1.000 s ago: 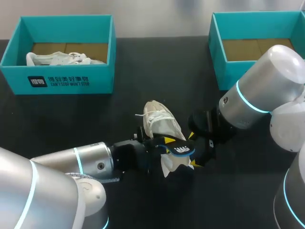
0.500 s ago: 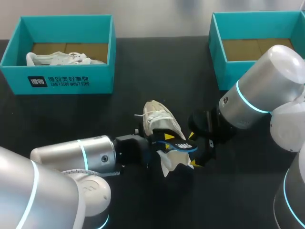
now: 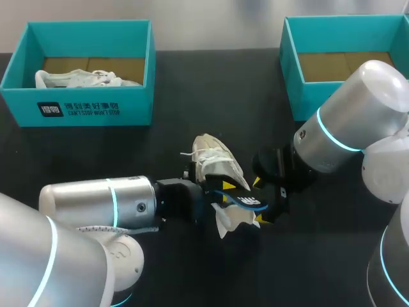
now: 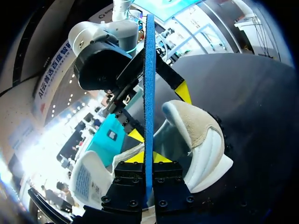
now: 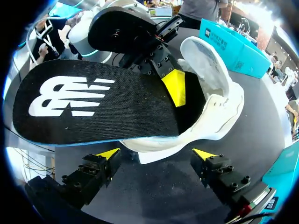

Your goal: Take the shoe out of the shoebox, open the shoe tongue, remove and reinsert the insole, then place the shoe into the shoebox

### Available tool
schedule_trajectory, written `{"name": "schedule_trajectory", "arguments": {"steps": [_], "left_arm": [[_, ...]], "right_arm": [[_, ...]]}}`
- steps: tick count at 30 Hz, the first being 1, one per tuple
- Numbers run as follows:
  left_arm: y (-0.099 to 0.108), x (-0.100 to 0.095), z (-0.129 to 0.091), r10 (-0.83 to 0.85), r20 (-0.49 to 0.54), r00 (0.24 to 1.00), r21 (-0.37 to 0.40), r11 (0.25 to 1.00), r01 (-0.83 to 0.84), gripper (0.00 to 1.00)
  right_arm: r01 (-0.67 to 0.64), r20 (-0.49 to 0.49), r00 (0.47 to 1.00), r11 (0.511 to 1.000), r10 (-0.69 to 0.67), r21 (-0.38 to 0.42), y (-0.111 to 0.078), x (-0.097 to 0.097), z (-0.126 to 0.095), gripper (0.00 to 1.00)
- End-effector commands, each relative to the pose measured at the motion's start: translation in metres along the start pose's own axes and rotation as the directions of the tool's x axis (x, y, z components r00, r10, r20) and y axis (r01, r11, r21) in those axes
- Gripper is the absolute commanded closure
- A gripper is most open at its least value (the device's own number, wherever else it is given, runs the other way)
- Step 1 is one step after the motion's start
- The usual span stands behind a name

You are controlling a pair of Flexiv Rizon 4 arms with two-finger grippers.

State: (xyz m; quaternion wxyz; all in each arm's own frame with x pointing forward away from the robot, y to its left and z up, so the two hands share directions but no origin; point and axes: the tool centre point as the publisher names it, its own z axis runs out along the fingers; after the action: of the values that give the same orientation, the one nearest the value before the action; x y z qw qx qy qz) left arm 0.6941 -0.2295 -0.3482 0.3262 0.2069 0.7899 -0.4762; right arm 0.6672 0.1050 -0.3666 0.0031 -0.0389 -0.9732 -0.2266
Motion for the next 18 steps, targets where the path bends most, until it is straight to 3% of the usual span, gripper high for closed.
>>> {"name": "schedule_trajectory", "arguments": {"steps": [1, 18], "left_arm": [[-0.006, -0.003, -0.005, -0.008, -0.013, 1.000, 0.024, 1.000, 0.008, 1.00], [-0.024, -0.004, 0.002, 0.012, -0.032, 0.999, 0.073, 0.997, -0.009, 1.00]], "right_arm": [[0.000, 0.003, 1.000, 1.000, 0.000, 0.001, 0.000, 0.001, 0.000, 0.00], [0.000, 0.003, 1.000, 1.000, 0.000, 0.001, 0.000, 0.001, 0.000, 0.00]]}}
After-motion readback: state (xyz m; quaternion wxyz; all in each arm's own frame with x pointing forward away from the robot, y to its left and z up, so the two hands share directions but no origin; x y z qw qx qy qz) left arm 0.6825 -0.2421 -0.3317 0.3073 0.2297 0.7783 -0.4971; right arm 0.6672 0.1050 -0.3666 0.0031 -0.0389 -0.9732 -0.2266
